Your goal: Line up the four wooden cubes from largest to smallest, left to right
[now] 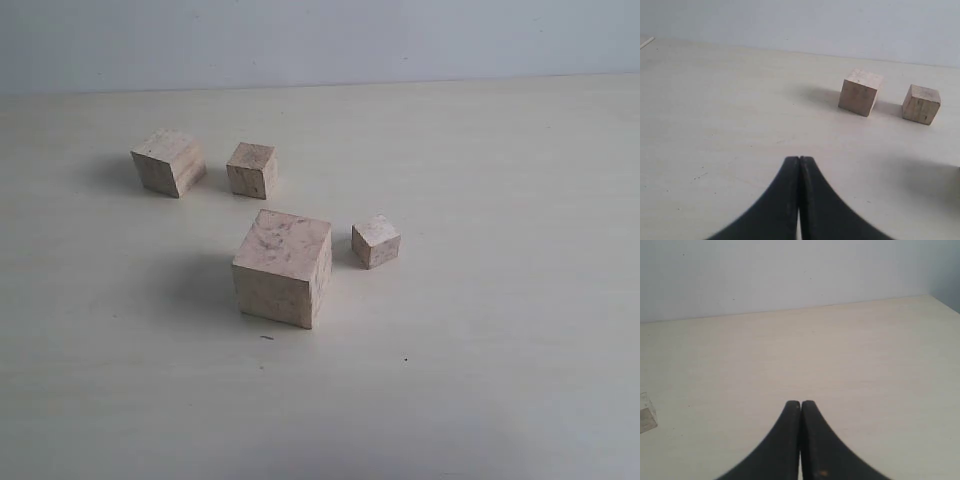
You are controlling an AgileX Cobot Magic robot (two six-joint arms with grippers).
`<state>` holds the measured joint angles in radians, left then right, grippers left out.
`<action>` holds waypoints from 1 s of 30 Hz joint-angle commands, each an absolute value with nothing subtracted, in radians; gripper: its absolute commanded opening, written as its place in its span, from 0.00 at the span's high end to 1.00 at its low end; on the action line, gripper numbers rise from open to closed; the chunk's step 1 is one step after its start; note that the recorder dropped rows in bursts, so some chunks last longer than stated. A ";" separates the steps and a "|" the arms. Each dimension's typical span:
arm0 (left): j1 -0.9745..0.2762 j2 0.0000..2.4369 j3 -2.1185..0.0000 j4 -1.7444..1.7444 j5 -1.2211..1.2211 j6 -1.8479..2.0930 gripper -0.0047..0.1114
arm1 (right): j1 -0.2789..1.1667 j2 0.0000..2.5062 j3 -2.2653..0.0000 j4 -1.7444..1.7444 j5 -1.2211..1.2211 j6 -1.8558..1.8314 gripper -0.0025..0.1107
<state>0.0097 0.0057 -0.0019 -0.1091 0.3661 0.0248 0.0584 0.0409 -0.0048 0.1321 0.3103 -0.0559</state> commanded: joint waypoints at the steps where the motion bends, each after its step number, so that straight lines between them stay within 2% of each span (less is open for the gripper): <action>1: 0.004 0.000 0.000 -0.107 0.357 0.021 0.96 | 0.053 0.032 0.000 0.131 0.305 -0.055 0.98; 12: 0.004 0.000 0.000 -0.107 0.357 0.021 0.96 | 0.053 0.032 0.000 0.131 0.277 -0.055 0.98; 23: 0.004 0.000 0.000 -0.109 0.357 0.021 0.96 | 0.053 0.032 0.000 0.165 -0.297 -0.052 0.98; 30: 0.004 0.000 0.000 -0.109 0.357 0.021 0.96 | 0.053 0.032 0.000 0.165 -0.491 -0.052 0.98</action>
